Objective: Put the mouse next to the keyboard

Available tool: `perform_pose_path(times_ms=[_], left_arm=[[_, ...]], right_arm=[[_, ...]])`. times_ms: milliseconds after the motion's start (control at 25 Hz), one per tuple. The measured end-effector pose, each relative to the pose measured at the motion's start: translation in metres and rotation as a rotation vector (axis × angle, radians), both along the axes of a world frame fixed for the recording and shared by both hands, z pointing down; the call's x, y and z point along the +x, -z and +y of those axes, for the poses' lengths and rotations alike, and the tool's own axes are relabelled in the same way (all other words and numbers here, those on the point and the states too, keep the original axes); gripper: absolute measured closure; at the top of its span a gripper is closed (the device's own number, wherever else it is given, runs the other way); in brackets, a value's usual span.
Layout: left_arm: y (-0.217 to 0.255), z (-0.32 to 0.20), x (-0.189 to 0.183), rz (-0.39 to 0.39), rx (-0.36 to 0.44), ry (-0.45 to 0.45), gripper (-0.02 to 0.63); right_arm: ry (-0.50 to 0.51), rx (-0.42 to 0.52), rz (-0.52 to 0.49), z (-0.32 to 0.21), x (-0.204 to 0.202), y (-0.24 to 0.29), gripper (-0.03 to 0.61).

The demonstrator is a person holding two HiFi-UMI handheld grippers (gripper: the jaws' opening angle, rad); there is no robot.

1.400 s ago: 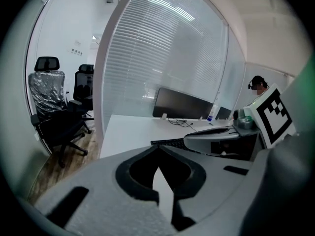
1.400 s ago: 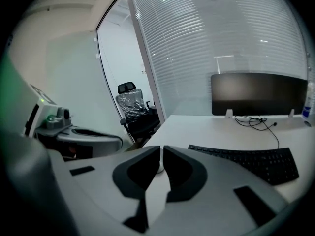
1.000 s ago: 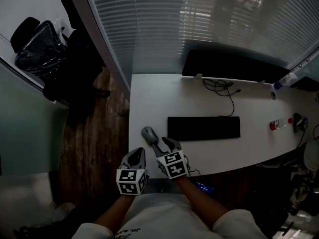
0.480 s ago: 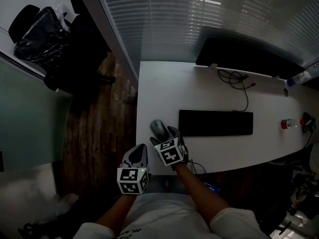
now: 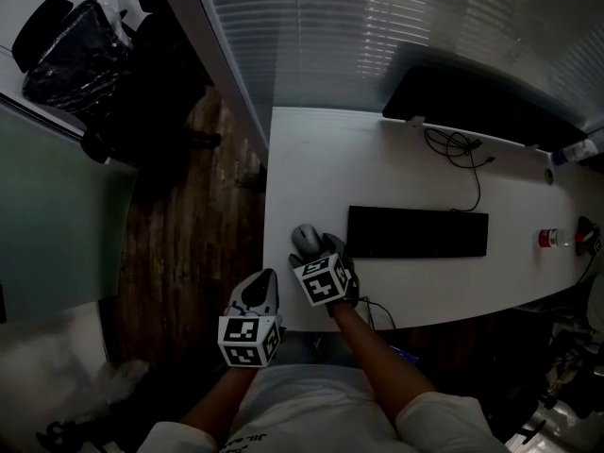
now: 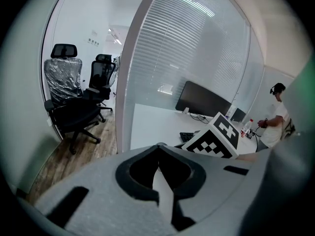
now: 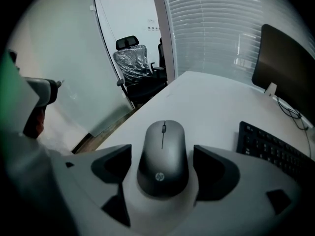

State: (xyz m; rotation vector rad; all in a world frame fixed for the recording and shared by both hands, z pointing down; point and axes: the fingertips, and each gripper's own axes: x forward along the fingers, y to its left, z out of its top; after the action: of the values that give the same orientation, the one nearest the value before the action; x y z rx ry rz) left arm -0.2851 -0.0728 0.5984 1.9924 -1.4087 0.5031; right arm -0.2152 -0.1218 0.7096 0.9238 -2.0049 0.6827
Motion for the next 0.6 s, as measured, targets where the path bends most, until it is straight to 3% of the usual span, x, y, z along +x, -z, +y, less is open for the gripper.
perform_pose_path(times_ms=[240, 360, 600], left_arm=[[-0.0032, -0.0031, -0.0063, 0.008, -0.007, 0.003, 0.607], [-0.004, -0.0038, -0.0074, 0.013, -0.014, 0.003, 0.607], [-0.0038, -0.006, -0.0099, 0.016, -0.011, 0.001, 0.607]], right_arm=[[0.015, 0.043, 0.054, 0.0001, 0.0002, -0.0026, 0.21], [0.02, 0.039, 0.059, 0.0007, -0.0018, -0.001, 0.278], [-0.012, 0.027, 0.053, -0.0006, -0.0001, -0.0001, 0.287]])
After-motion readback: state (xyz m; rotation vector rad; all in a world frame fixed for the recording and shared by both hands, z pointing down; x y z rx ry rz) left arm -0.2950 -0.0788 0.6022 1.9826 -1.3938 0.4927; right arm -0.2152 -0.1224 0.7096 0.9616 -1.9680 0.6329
